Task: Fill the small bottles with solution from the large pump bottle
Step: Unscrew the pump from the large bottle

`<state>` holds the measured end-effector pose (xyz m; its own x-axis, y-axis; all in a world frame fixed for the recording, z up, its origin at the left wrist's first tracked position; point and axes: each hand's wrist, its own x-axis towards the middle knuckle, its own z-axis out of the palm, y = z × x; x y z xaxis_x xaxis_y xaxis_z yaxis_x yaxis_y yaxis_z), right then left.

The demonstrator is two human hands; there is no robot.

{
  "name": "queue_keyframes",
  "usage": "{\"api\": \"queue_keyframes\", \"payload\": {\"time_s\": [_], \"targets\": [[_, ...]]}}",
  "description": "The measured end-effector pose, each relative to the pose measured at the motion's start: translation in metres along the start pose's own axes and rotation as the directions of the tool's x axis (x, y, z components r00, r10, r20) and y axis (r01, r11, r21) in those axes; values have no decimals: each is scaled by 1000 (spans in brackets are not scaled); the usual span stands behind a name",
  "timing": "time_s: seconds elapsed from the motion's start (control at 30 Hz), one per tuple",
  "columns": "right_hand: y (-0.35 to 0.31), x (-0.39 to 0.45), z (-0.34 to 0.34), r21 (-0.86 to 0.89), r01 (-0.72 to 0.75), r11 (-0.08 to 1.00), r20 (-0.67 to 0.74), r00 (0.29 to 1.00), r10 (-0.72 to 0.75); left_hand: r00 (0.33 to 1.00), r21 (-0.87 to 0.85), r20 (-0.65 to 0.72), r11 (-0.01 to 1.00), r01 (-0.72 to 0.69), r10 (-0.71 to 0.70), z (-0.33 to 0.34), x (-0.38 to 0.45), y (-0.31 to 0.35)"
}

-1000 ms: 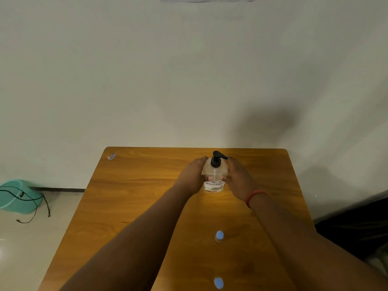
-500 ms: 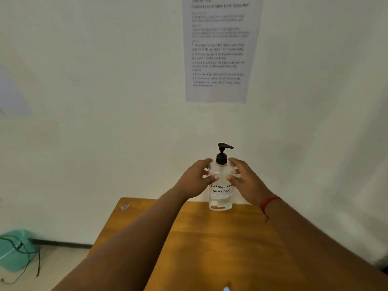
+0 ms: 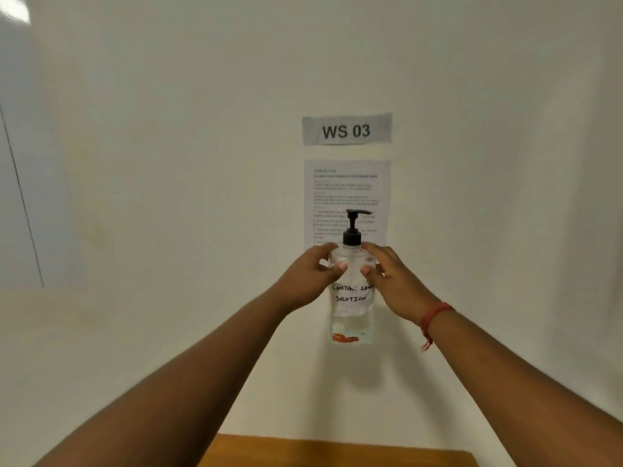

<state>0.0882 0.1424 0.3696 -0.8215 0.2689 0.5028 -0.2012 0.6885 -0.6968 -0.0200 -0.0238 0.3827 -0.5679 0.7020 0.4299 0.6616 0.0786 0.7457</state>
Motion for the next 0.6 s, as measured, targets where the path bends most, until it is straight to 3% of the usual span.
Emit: {"api": "queue_keyframes", "payload": {"time_s": [0.3,0.6], "targets": [[-59,18,-28,54,81,995,-75,994,-77,998,-252,-42,967,-49,39,-18,9,47],[-81,16,-40,74,81,994,-67,995,-76,998,-283,-37,957,-66,58,-23,6,67]]}}
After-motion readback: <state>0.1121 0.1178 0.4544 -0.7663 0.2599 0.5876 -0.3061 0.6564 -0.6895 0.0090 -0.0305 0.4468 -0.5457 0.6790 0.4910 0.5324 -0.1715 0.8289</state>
